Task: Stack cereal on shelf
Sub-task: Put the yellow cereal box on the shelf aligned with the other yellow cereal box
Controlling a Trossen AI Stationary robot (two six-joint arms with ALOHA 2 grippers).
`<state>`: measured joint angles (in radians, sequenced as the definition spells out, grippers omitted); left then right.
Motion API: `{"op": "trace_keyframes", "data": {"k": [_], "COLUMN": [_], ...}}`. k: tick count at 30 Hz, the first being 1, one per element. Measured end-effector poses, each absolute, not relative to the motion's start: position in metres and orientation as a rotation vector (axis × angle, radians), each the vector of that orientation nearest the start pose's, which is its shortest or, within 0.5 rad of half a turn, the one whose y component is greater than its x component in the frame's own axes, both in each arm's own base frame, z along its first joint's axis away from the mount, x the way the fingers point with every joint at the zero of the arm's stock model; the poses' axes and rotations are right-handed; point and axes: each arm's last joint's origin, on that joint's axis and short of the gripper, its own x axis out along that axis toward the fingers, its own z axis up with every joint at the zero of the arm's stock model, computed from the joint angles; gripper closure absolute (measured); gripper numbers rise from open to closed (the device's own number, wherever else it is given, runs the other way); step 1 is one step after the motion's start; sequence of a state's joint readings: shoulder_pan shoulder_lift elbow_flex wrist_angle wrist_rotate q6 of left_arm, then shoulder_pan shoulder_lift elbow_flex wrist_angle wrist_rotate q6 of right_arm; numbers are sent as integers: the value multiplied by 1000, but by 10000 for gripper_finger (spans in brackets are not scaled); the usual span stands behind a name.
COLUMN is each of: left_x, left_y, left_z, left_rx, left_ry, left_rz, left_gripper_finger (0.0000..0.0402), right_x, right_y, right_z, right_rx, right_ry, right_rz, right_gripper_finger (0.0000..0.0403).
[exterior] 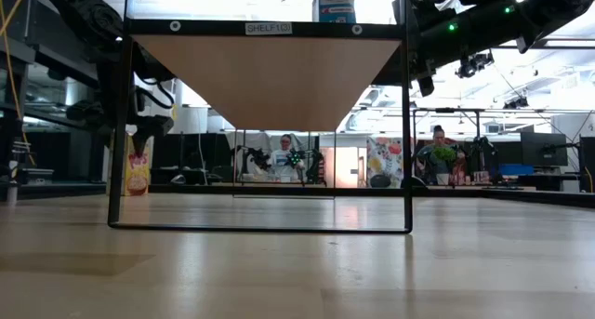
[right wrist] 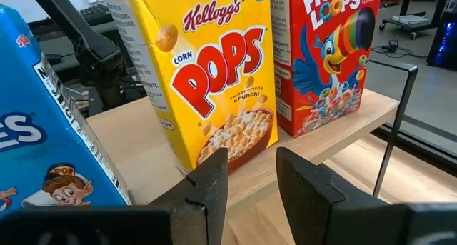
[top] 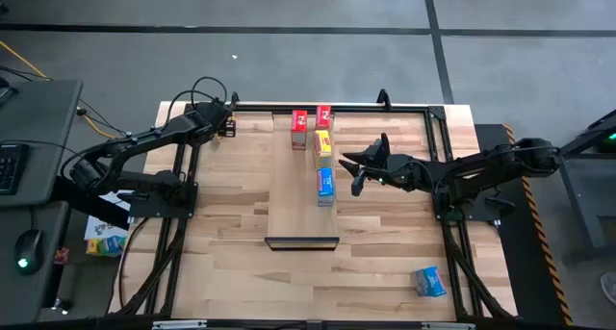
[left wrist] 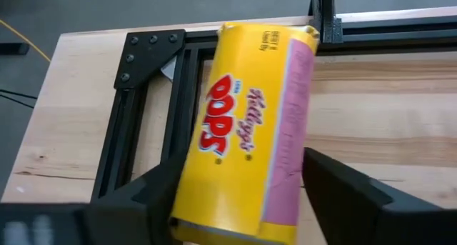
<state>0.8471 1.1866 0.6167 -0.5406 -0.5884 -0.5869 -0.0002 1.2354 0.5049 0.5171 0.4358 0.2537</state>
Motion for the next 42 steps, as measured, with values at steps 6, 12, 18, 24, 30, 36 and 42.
{"op": "trace_keyframes", "data": {"k": [6, 12, 18, 24, 30, 36, 42], "left_x": [121, 120, 117, 116, 118, 118, 121], "left_y": [161, 158, 154, 149, 138, 123, 110], "left_z": [185, 192, 202, 212, 223, 237, 268], "left_rx": [-586, -612, -613, -621, -606, -573, -522], "left_ry": [786, 747, 686, 629, 565, 495, 384], "left_rz": [1588, 1536, 1497, 1434, 1349, 1269, 1161], "left_gripper_finger": [210, 244, 268, 280, 284, 284, 284], "right_x": [248, 248, 248, 247, 247, 247, 247], "right_y": [-12, -12, -12, -13, -13, -13, -13], "right_z": [214, 214, 214, 214, 214, 214, 214], "right_rx": [203, 203, 202, 201, 200, 200, 198], "right_ry": [151, 151, 151, 152, 154, 153, 152], "right_rz": [-458, -458, -462, -468, -468, -471, -483], "right_gripper_finger": [290, 290, 290, 290, 290, 290, 290]}}
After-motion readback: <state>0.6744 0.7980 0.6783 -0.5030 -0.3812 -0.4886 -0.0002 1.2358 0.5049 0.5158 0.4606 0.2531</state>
